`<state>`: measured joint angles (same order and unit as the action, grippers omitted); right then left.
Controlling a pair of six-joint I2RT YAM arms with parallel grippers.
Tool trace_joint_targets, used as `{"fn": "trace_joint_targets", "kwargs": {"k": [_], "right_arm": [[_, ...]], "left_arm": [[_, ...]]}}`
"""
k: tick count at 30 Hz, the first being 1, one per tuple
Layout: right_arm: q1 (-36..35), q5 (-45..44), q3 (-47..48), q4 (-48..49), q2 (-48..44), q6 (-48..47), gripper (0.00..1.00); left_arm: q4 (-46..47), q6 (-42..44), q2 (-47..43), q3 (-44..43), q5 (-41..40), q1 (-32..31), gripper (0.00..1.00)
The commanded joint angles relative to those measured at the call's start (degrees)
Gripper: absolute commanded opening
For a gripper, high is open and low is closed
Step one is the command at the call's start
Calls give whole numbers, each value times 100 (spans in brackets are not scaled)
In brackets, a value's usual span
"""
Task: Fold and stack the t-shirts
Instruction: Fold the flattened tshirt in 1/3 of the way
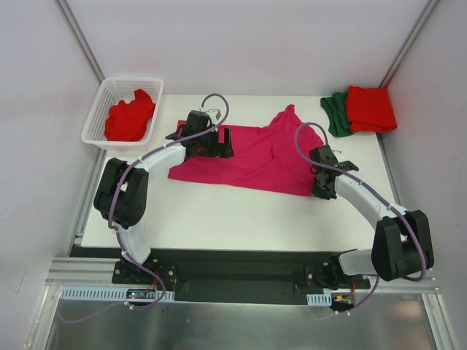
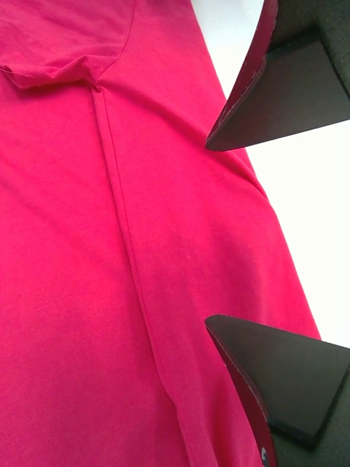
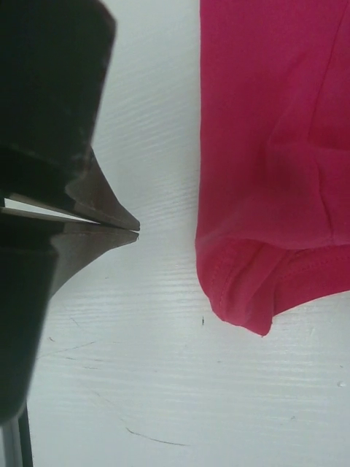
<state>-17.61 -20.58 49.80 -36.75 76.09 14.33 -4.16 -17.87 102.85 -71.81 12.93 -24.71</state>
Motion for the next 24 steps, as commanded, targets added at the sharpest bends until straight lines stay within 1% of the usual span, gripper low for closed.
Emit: {"fn": "trace_joint_targets", "kwargs": {"k": [1,5,11,15,16,18,19,21,22,24], "right_arm": [[3,-184,390,124,414,27,1],[73,-26,618,361,503,-70,1],[362,238,1031,204,336,-220,1],[784,826,795,379,318,-194,1],[994,1254,707,475,310,-176,1],[1197,1826,357,940,257,-132,1],[1363,2412,250,1116,239,-115,1],[1470,2890,-21,1643,100,-97,1],[1540,3363,-101,1819,38,-105,1],[1672,3901,-320,2338,-155,-88,1]], "left_arm": [[91,187,-107,-17,-10,1,95],[91,196,-98,-17,-36,1,96],[91,214,-37,-43,-10,1,96],[91,187,33,-78,78,1,95],[91,196,51,-87,87,1,96],[82,196,60,-96,87,10,95],[91,205,69,-105,87,10,95],[91,231,77,-114,87,1,96],[91,231,78,-114,96,1,96],[91,222,95,-96,87,1,96]]}}
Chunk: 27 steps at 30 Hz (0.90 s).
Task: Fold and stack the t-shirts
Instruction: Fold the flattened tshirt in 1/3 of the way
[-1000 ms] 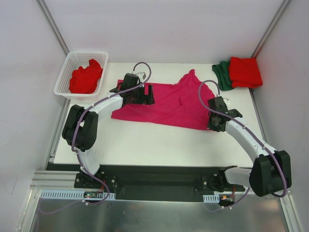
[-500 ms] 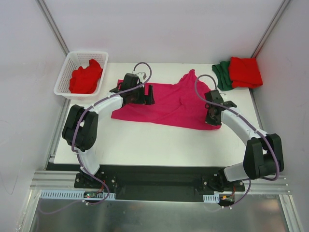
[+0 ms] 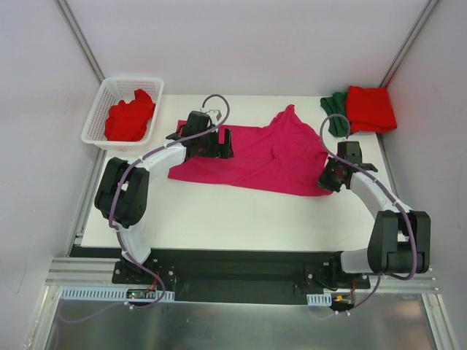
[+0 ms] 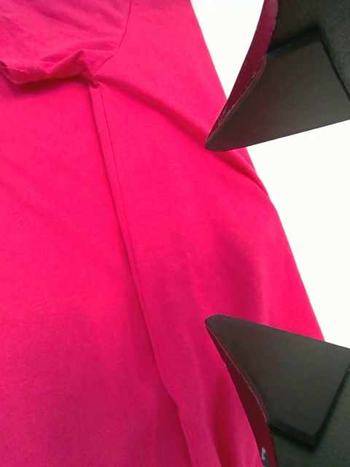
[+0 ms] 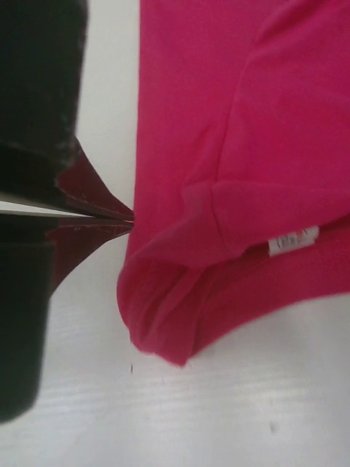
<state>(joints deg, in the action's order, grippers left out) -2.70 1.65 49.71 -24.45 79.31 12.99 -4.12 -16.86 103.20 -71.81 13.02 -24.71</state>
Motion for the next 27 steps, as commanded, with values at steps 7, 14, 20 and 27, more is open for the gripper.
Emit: {"fn": "trace_joint_targets", "kwargs": {"k": [7,14,20,27], "right_arm": [[515,2910,-857,2040,-943,326,1],[1166,3595,-1655,3370,-628,1142,1],[1474,4291,-2317,5264,321,2181,1],[1535,4151,-2282,5091,401,2049,1]], "left_arm": [[78,104,130,-70,131,1,95],[78,87,210,-131,193,1,95],[87,113,236,-114,175,10,95],[78,131,280,-96,149,1,95]]}}
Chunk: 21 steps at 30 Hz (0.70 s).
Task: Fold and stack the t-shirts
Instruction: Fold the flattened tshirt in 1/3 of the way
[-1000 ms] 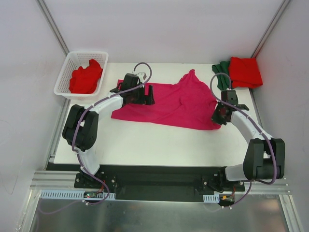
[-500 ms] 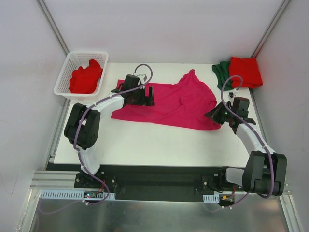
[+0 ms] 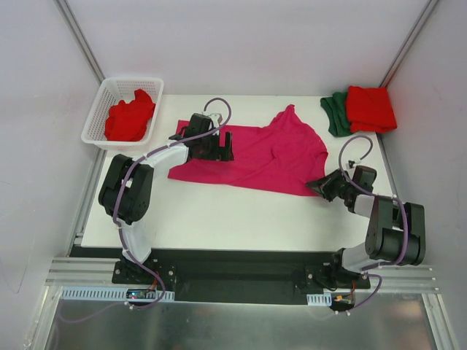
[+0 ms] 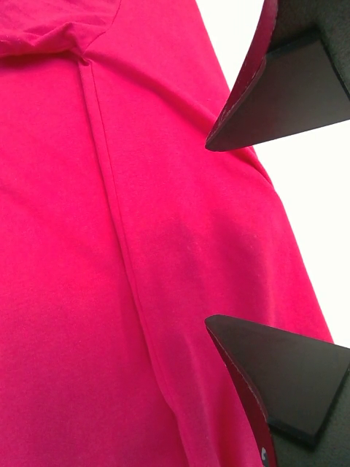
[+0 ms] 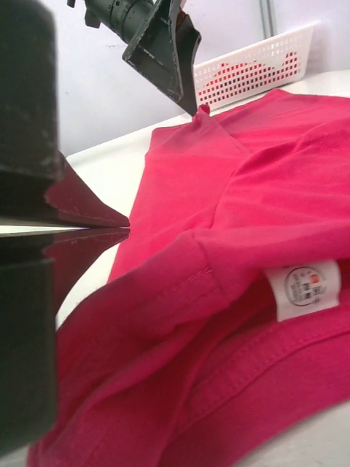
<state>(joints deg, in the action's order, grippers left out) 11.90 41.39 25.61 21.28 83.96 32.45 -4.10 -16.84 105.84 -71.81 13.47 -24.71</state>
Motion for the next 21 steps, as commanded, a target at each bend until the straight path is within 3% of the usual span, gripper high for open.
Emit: {"fn": "trace_joint_targets", "kwargs": {"k": [1,10,15,21], "right_arm": [[84,99,155,448,-99,78,1],[146,-508,419,-913,-267,-335,1],[303,-448,393,-915,127,-362,1],[620,149,173,-116,761,112,1]], "left_arm": [[67,128,33,-114,103,1,95],[67,128,103,-158,129,10,95],[67,120,95,-131,120,1,95],[50,146,112,-149,103,10,95]]}}
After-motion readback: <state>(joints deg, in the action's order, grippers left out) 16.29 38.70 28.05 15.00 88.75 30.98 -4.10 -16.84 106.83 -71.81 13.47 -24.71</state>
